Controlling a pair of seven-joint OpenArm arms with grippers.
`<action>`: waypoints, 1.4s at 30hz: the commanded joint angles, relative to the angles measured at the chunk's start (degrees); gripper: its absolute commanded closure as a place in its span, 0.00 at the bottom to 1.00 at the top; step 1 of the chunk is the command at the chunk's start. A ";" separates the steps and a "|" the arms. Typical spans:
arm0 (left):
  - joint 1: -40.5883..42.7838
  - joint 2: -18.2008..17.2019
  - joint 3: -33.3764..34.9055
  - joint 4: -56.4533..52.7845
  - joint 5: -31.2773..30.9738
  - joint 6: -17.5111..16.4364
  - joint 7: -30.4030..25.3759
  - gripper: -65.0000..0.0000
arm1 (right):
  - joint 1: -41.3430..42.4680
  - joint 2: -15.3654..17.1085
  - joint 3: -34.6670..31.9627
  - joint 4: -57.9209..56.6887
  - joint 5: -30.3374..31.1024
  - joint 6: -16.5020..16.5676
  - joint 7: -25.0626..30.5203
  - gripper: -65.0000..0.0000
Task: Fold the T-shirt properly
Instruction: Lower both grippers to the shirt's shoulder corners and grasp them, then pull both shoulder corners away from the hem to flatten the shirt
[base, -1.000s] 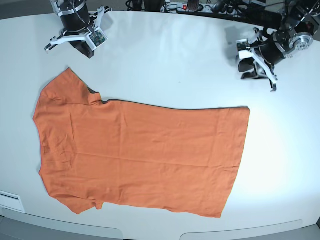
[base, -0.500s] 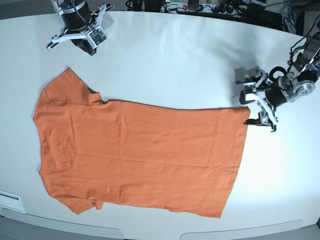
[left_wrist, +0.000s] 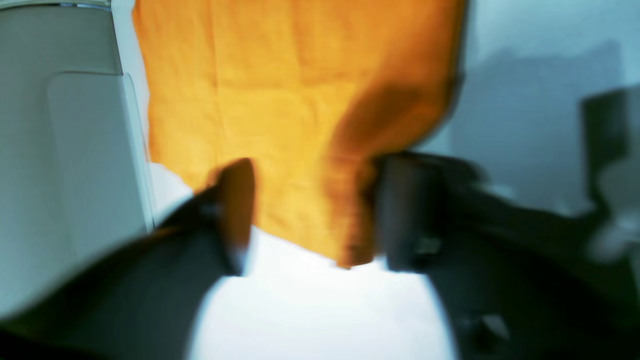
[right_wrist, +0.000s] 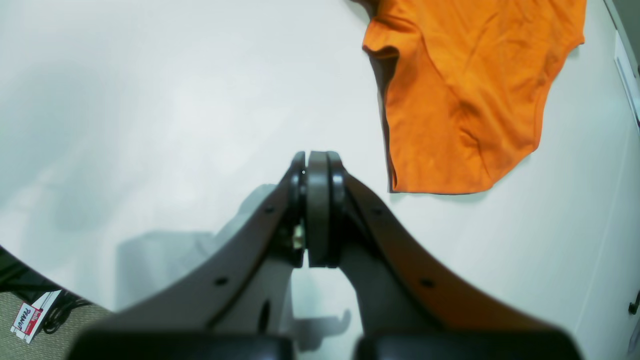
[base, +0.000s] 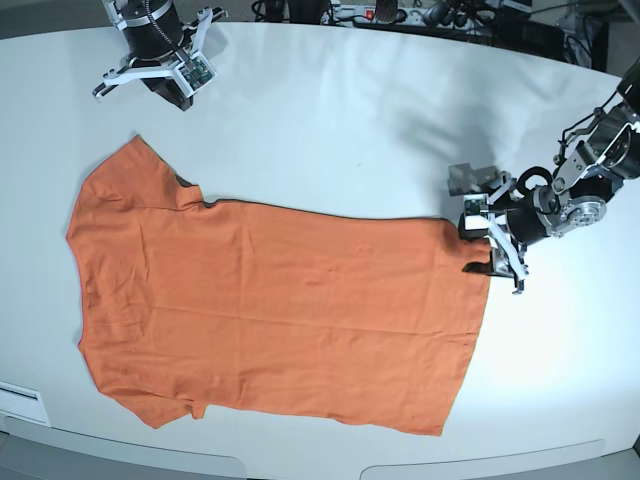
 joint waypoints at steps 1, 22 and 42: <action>0.42 -0.50 0.74 0.02 0.74 -3.65 1.51 0.76 | -0.35 0.17 0.07 0.81 -0.22 -0.44 1.09 1.00; 0.42 -0.98 0.74 1.77 -3.54 -5.46 7.43 1.00 | 15.04 1.11 6.82 -17.49 7.48 2.58 2.51 0.57; 0.42 -0.96 0.74 1.79 -3.54 -5.38 7.41 1.00 | 19.32 7.98 6.82 -25.79 6.99 0.74 1.92 1.00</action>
